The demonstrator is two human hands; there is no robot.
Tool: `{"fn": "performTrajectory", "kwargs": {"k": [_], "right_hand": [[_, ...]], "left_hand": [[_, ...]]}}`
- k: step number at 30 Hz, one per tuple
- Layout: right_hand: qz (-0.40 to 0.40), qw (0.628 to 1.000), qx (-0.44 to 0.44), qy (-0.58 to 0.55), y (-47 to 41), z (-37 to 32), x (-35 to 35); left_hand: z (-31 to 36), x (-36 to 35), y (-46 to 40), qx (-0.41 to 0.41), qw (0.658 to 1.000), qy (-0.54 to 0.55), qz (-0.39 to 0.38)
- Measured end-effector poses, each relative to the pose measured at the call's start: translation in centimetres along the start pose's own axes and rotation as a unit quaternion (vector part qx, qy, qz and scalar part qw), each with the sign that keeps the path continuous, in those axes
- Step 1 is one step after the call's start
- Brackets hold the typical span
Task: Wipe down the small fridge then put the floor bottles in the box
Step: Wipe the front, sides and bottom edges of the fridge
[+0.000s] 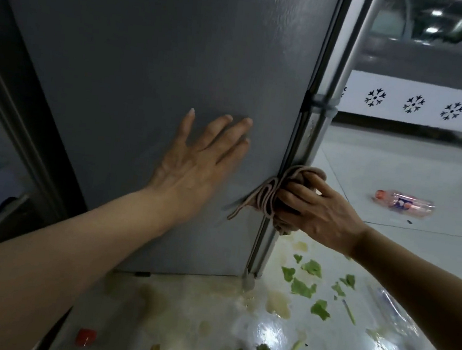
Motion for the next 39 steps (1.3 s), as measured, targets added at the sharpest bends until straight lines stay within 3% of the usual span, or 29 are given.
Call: {"fn": "performTrajectory", "kwargs": {"k": [4,12,25,29,39], "right_hand": [[0.027,0.999,-0.004,0.028,-0.9,2.4,2.7],[0.036,0.998,-0.028,0.048,-2.6,6.4,6.9],[-0.002,1.0,0.0,0.013,-5.1,10.6,12.2],[-0.003,1.0,0.012,0.011,-5.4,11.8,13.6],[0.019,0.999,-0.039,-0.002,-7.4,16.9,20.2]], "left_hand": [[-2.4,3.3,-2.6,0.017,0.999,0.003,0.051],[-3.9,5.4,-4.0,-0.005,0.999,-0.004,0.035],[-10.4,16.4,-10.0,0.079,0.978,0.013,0.194],[-13.7,17.5,-12.9,0.139,0.978,0.03,0.156],[-14.1,17.0,-13.5,0.135,0.982,0.035,0.126]]}}
Point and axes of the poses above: each hand's wrist, its own y-axis away from the middle knuckle, its own x-axis out of the back of the hand, z = x × y, the point moved 6 cm from there along -y, towards the middle knuckle, and after that the axes turned 11 degrees about -y, right-handed, at the moved point
